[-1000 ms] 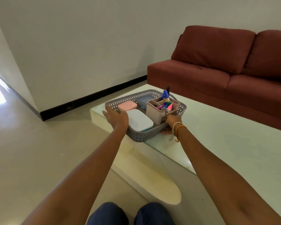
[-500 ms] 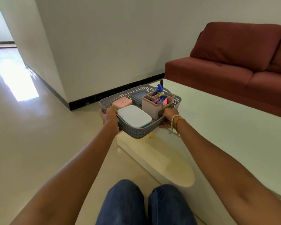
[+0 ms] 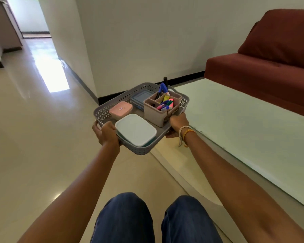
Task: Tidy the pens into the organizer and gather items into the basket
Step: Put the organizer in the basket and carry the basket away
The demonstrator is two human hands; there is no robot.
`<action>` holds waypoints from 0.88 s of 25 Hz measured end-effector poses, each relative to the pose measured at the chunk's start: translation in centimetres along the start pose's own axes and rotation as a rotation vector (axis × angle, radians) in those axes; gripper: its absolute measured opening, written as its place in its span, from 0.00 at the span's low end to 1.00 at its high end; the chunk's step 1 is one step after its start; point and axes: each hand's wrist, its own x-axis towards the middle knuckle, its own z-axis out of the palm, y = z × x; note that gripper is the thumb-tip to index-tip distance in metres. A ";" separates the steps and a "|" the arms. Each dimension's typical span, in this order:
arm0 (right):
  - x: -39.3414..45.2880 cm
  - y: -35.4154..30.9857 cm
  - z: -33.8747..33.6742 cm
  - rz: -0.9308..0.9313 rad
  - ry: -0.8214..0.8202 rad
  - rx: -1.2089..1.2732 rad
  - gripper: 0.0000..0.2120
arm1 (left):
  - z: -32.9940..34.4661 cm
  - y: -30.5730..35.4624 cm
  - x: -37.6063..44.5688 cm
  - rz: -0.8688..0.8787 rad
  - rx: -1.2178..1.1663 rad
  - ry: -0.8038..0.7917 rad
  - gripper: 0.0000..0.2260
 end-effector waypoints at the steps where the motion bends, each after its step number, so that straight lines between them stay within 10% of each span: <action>1: -0.2 -0.3 1.3 -0.018 -0.030 -0.005 0.24 | -0.9 0.2 0.5 0.008 -0.015 0.032 0.35; 10: 1.3 4.5 11.7 0.128 -0.199 0.036 0.23 | -7.9 -0.4 6.0 0.051 0.082 0.174 0.38; 22: 5.5 19.4 5.2 0.335 0.091 0.061 0.27 | -5.6 -13.2 7.4 -0.396 0.340 -0.316 0.35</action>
